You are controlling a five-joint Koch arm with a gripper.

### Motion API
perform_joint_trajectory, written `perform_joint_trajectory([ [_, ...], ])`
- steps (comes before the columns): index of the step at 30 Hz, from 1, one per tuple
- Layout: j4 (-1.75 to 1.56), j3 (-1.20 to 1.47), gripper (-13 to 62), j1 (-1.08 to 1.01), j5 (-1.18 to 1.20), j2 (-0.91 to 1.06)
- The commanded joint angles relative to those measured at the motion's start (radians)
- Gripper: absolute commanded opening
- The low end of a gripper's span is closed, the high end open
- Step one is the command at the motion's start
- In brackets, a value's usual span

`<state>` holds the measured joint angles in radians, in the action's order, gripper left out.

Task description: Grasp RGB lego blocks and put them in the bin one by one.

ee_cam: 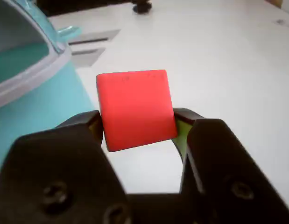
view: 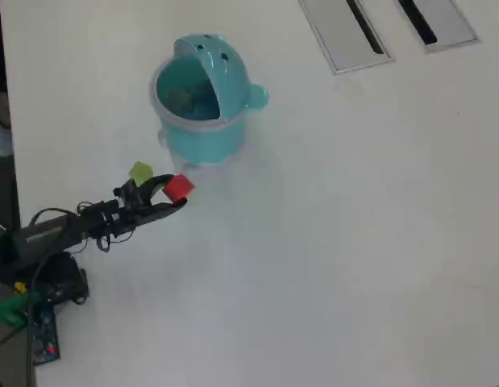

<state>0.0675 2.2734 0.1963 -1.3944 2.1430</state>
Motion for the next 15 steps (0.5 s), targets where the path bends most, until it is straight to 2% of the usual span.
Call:
perform_joint_trajectory([
  [1,-0.094,-0.041,10.1,0.021,0.002,0.037],
  [15,-0.08,-0.219,9.9,0.161,-0.026,-0.009],
])
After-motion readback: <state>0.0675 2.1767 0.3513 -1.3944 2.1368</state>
